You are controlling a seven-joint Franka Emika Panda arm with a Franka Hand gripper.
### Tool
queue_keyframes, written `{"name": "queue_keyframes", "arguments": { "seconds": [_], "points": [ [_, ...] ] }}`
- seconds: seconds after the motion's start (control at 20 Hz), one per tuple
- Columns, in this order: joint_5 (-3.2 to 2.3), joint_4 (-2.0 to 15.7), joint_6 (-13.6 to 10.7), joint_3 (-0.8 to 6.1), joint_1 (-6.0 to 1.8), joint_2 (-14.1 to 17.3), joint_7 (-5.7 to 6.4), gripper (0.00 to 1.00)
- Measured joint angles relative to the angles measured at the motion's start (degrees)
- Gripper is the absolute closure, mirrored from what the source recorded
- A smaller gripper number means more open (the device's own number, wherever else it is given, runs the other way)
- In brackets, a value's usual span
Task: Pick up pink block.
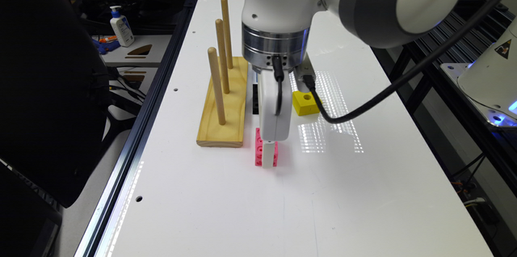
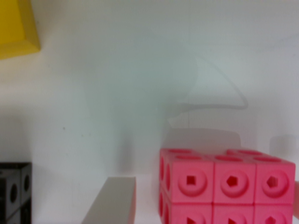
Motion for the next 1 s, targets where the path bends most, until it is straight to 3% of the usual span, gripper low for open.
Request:
{"name": "queue_keyframes", "arguments": {
  "seconds": [0.3, 1.0],
  "points": [
    [-0.15, 0.98, 0.0, -0.02, 2.14, 0.1, 2.29, 0.00],
    [-0.24, 0.77, -0.1, -0.40, 2.30, 1.1, 2.39, 0.00]
  ]
}}
